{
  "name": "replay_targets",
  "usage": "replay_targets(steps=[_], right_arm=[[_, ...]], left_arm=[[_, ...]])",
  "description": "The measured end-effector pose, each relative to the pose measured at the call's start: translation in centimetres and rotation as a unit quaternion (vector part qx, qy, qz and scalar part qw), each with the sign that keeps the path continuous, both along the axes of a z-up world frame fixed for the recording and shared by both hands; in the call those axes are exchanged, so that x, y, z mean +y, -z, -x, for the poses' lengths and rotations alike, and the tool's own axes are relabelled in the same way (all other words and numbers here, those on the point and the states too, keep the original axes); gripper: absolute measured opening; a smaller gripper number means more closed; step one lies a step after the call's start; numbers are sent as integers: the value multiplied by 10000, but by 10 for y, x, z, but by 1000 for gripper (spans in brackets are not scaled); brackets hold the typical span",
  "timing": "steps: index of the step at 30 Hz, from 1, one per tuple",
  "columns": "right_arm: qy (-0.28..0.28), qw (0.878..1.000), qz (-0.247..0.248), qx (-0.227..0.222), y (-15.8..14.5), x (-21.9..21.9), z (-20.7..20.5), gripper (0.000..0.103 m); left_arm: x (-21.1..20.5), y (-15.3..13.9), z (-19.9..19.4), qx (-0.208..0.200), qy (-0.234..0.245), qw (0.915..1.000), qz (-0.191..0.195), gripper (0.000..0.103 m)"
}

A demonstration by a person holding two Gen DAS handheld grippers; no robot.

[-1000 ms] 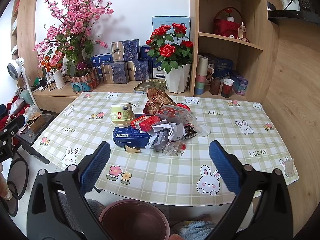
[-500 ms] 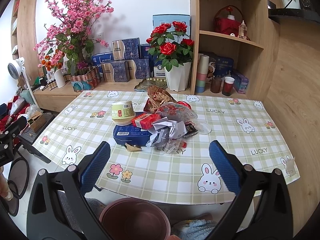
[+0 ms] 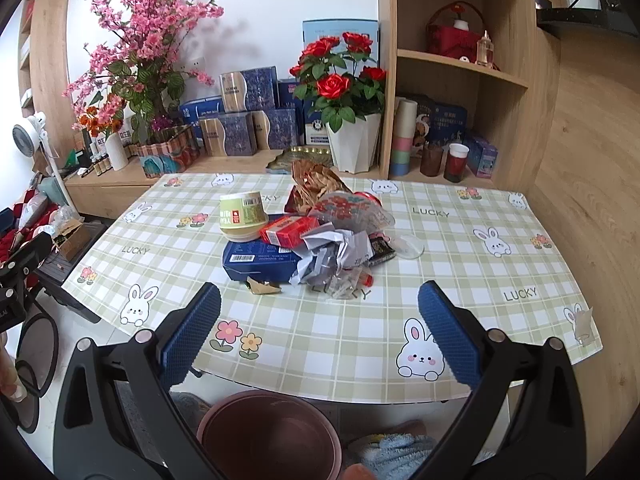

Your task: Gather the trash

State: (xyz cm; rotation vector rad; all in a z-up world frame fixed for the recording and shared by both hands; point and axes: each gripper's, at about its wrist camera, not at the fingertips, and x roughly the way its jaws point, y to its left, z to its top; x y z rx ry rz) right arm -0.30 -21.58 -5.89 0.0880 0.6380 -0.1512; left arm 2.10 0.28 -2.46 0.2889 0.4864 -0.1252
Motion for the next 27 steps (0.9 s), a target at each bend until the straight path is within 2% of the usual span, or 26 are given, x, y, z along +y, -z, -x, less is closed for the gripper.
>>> replay_targets(steps=[5, 9, 11, 16, 21, 23, 27], right_arm=[[16, 9999, -30, 126, 11, -3, -8, 97], [-3, 9999, -72, 157, 22, -8, -17, 97], [-28, 9997, -166, 179, 26, -11, -23, 97], [-6, 9995, -244, 184, 39, -21, -36, 97], [95, 9993, -340, 105, 46, -40, -52, 97], [98, 9990, -426, -8, 46, -50, -58, 97], [78, 9996, -277, -28, 43, -62, -72, 98]], left_arm=[[5, 11, -10, 117, 140, 9992, 356, 98], [14, 24, -21, 252, 520, 9945, 876, 98], [15, 31, -28, 351, 620, 9922, 1020, 98], [9, 54, -55, 762, 677, 9890, 1069, 98], [7, 63, -76, 855, 767, 9840, 1363, 98], [3, 64, -86, 902, 787, 9832, 1379, 98], [-7, 65, -104, 837, 955, 9831, 1321, 98]])
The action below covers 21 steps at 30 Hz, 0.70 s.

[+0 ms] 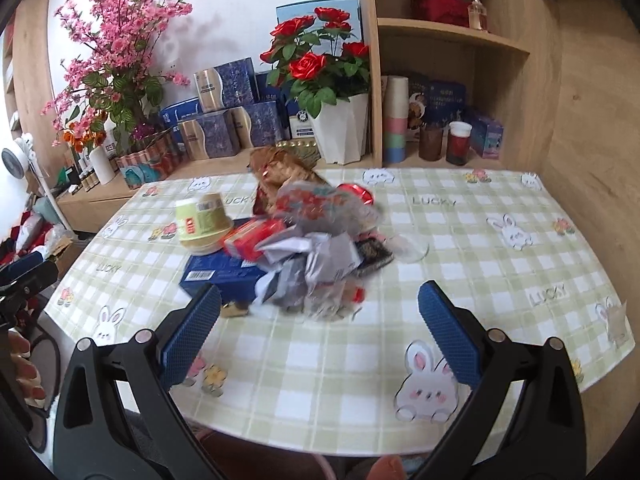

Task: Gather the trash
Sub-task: 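Reach the right gripper to the crumpled brown paper bag and grasp it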

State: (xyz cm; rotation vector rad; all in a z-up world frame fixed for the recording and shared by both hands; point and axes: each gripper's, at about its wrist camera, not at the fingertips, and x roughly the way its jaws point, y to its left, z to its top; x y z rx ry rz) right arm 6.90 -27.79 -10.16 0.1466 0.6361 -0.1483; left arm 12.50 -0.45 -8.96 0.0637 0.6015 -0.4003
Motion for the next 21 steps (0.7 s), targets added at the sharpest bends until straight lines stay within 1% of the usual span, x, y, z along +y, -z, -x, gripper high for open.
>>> replay_targets(steps=[2, 4, 6, 8, 9, 11, 13, 15, 16, 17, 18, 21], right_arm=[[-85, 9999, 79, -22, -6, -4, -10, 97], [-222, 9997, 113, -27, -12, -5, -21, 97], [-416, 9989, 200, 5, -18, -3, -36, 97], [-461, 9979, 451, 17, -24, 2, -52, 97], [-468, 9971, 591, 47, -26, 4, -64, 97], [-603, 9959, 670, 123, -29, 8, -85, 97], [-740, 9947, 669, 240, -30, 11, -114, 97], [-766, 9938, 634, 507, -25, 12, -143, 97], [-713, 9937, 605, 621, -22, 13, -151, 97], [-656, 9933, 498, 816, -16, 11, -169, 97], [-624, 9930, 424, 913, -13, 11, -179, 97], [-455, 9915, 330, 1171, 2, 11, -209, 97]], left_arm=[[-2, -2, -7, -209, 75, 9997, 84, 98], [-2, -3, -17, -261, 52, 9996, 45, 98], [-5, 0, -29, -215, 16, 9997, -88, 98], [-5, 2, -39, -104, 37, 9999, -61, 98], [-3, 4, -45, -46, -60, 10000, -23, 98], [2, 7, -56, 178, -240, 9995, 115, 98], [12, 9, -67, 466, -458, 9970, 422, 98], [20, 9, -72, 546, -569, 9946, 676, 98], [23, 8, -72, 500, -684, 9943, 646, 98], [24, 6, -72, 444, -764, 9944, 575, 98], [24, 6, -73, 381, -819, 9948, 464, 98], [25, 5, -73, 298, -788, 9959, 342, 98]])
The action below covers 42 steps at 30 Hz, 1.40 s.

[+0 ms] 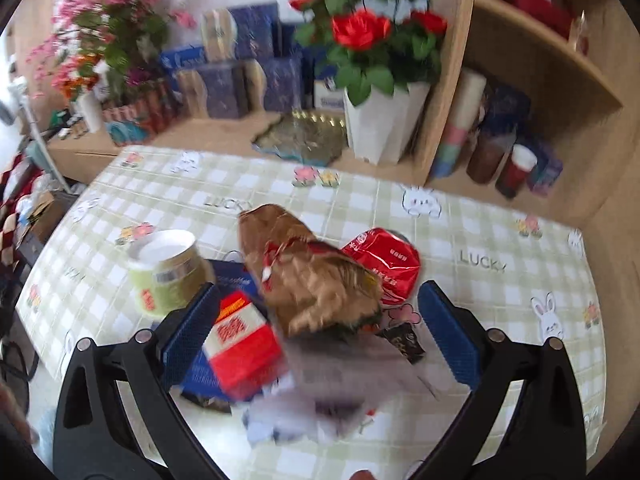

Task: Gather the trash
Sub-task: 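Reach the right gripper to the crumpled brown paper bag and grasp it, then grasp the green-and-white paper cup with the left gripper while the right gripper lifts the paper bag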

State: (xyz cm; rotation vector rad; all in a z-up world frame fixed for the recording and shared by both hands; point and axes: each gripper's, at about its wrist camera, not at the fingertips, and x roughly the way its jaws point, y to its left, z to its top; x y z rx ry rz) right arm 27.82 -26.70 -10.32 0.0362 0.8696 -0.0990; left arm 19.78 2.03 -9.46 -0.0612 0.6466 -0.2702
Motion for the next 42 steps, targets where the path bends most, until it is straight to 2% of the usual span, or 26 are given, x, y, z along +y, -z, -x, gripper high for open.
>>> replay_targets(steps=[3, 4, 7, 8, 10, 11, 14, 20, 26, 29, 35, 42], right_arm=[[143, 9996, 39, 252, 16, 6, -17, 91], [192, 9992, 96, 333, 20, 9, -21, 84], [330, 9980, 222, 481, 31, 11, -28, 78], [343, 9979, 253, 495, 33, 11, -27, 71], [259, 9986, 254, 394, 29, 11, -25, 62], [235, 9988, 276, 328, 27, 12, -22, 54], [171, 9990, 411, -98, 8, 10, -11, 40], [136, 9941, 172, -1064, -30, -4, 26, 36], [342, 9804, 113, -1938, -51, -21, 71, 35], [505, 9752, 76, -2153, -53, -34, 86, 34], [652, 9734, -184, -2190, -46, -54, 102, 34], [750, 9704, -241, -2281, -37, -56, 116, 34]], left_arm=[[0, 3, -1, 17, 79, 10000, -27, 98], [1, 4, 0, 29, 100, 9999, -31, 98], [2, 8, -1, 83, 137, 9999, -7, 98], [3, 8, -2, 100, 154, 9998, 11, 98], [4, 8, -2, 99, 132, 9999, 20, 98], [4, 8, -2, 104, 113, 9999, 29, 98], [4, 9, -4, 173, 145, 9996, 149, 98], [-8, 7, -1, 211, 354, 9989, 218, 98], [-29, 10, -5, 336, 606, 9973, 243, 98], [-41, 15, -14, 408, 727, 9963, 230, 98], [-77, 32, -59, 752, 977, 9920, 269, 98], [-116, 52, -115, 1204, 908, 9885, 68, 98]])
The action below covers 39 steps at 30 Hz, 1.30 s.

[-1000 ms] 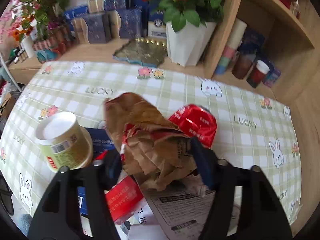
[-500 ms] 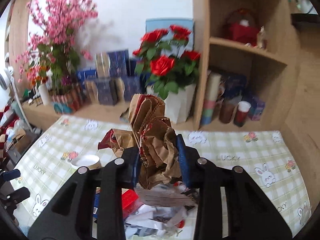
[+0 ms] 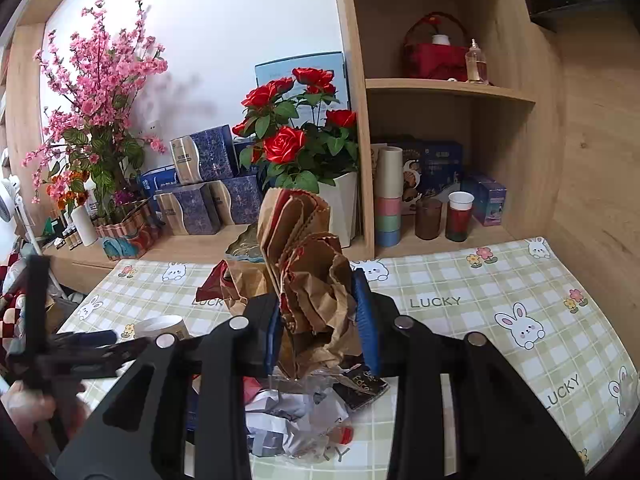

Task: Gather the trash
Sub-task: 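Grasp the green-and-white paper cup with the left gripper while the right gripper lifts the paper bag, then carry both items over the brown bin while the right gripper releases the paper bag inside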

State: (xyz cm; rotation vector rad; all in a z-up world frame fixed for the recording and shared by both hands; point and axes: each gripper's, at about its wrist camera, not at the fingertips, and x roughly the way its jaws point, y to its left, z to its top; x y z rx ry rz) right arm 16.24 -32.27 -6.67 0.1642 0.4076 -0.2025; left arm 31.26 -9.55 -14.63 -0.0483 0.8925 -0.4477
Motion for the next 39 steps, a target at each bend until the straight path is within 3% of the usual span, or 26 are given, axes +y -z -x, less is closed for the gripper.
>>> replay_targets(steps=[6, 7, 8, 11, 15, 20, 30, 39], right_arm=[[-81, 9999, 27, -78, 1, 2, 12, 34], [-92, 9999, 45, -80, 1, 3, 13, 34], [-96, 9999, 62, -77, 1, 4, 15, 34], [-89, 9999, 7, -73, 1, 4, 19, 34], [-97, 9998, -74, -133, -3, 6, 25, 34], [-149, 9995, -133, -260, -12, 11, 33, 34], [-242, 9967, -357, -693, -53, 19, 66, 34], [-504, 9940, -615, -751, -72, 32, 110, 34]], left_arm=[[-17, 15, -22, 80, -38, 9993, -359, 97], [-17, 17, -24, 127, -30, 9994, -321, 92], [-17, 18, -25, 183, -19, 9994, -299, 72], [-19, 16, -25, 211, -22, 9991, -375, 73], [-14, -6, -13, -84, 43, 9996, -277, 73], [2, -42, 3, -293, 32, 9995, 67, 73], [22, -103, 58, -786, 180, 9958, 436, 73], [44, -122, 126, -1090, 226, 9926, 476, 73]])
